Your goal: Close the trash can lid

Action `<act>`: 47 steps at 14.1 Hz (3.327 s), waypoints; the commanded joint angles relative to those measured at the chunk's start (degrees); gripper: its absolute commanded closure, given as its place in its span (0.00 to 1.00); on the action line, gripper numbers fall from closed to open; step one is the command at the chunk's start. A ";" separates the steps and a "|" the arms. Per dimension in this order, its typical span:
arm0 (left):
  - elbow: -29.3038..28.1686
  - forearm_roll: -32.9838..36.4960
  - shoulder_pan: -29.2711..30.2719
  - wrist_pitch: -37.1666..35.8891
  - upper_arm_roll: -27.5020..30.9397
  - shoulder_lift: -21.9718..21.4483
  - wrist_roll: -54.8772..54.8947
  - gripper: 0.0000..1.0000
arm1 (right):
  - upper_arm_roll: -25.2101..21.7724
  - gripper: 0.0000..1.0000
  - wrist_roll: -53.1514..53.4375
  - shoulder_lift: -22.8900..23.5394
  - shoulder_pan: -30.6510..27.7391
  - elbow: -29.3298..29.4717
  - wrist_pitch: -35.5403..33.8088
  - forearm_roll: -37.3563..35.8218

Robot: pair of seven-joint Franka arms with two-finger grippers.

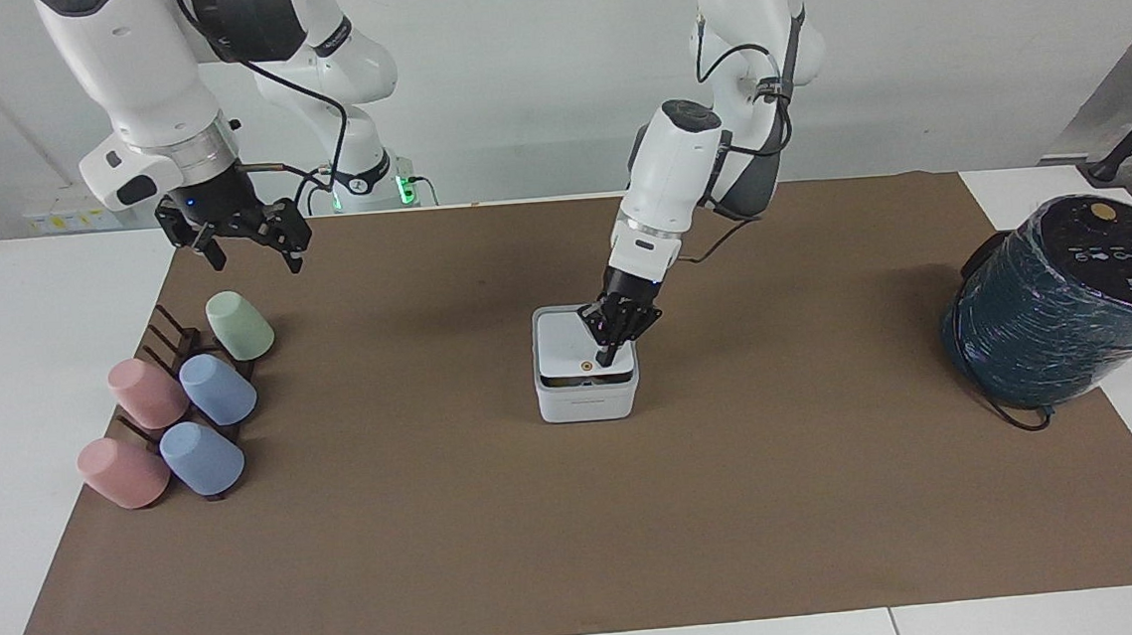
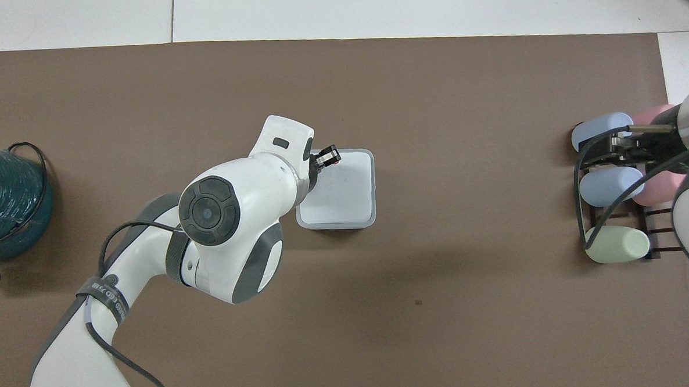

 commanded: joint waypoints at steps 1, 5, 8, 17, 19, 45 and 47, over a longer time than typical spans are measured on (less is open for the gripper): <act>0.96 -0.74 -0.09 2.74 0.01 2.39 0.35 1.00 | 0.32 0.00 -1.51 -0.01 -0.47 0.05 -0.64 0.16; 0.96 -0.47 -0.18 3.28 0.09 3.54 0.44 1.00 | 0.32 0.00 -1.51 -0.01 -0.47 0.05 -0.64 0.16; 0.96 -0.21 -0.61 3.37 0.09 5.03 0.53 1.00 | 0.32 0.00 -1.51 -0.01 -0.47 0.05 -0.64 0.16; 13.41 3.04 2.10 -22.06 0.36 2.58 1.40 1.00 | 0.32 0.00 -1.51 -0.10 -0.47 0.14 -0.64 0.16; 16.07 3.13 2.72 -29.21 0.44 0.83 1.49 0.99 | 0.32 0.00 -1.51 -0.01 -0.47 0.05 -0.64 0.16; 17.66 6.56 29.09 -54.55 0.36 -11.49 45.96 0.00 | 0.32 0.00 -1.51 -0.10 -0.47 0.05 -0.64 0.16; 17.57 6.56 29.00 -54.55 0.36 -11.58 45.96 0.00 | 0.32 0.00 -1.51 -0.01 -0.47 0.05 -0.64 0.16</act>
